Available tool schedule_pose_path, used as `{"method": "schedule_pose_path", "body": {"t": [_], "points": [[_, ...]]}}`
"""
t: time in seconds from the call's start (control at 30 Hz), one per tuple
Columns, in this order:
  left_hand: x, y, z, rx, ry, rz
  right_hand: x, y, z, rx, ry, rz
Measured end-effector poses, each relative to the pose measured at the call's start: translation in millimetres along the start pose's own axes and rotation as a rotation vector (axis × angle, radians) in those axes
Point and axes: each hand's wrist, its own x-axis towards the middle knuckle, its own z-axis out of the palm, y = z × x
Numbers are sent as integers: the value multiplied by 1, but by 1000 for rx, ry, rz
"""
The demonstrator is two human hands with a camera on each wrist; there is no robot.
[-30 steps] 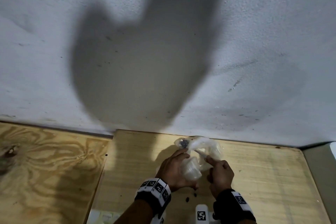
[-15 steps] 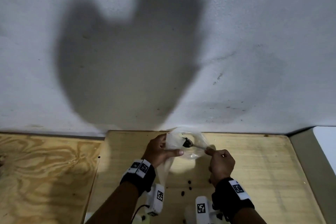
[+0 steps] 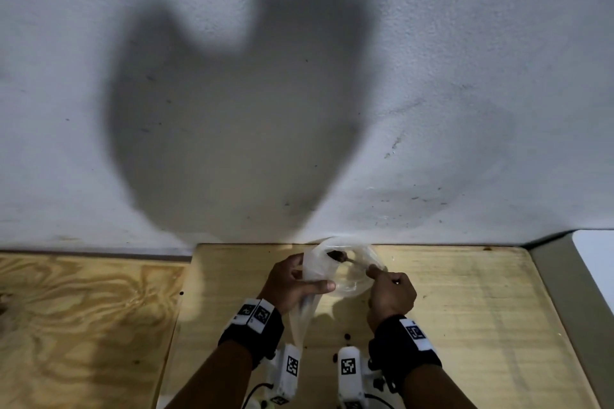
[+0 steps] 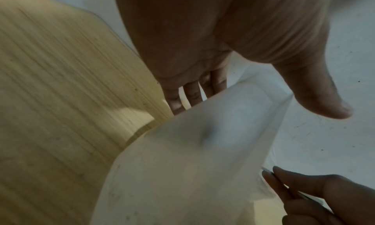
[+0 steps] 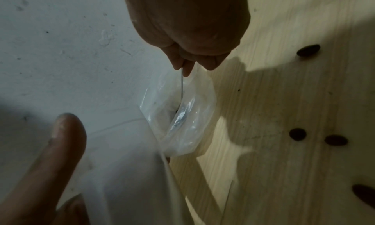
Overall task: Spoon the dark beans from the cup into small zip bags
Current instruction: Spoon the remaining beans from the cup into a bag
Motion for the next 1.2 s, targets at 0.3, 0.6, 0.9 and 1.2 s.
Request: {"method": "schedule_pose_path", "body": {"t": [0.3, 0.6, 0.9, 1.2], "points": [[0, 3, -5, 18, -12, -7, 6, 3, -5, 45, -80, 49], [2, 10, -10, 18, -11, 1, 6, -4, -36, 61, -160, -5], [-1, 11, -17, -11, -34, -52, 11, -13, -63, 59, -178, -59], [2, -2, -25, -258, -1, -130, -6, -15, -27, -66, -132, -197]]}}
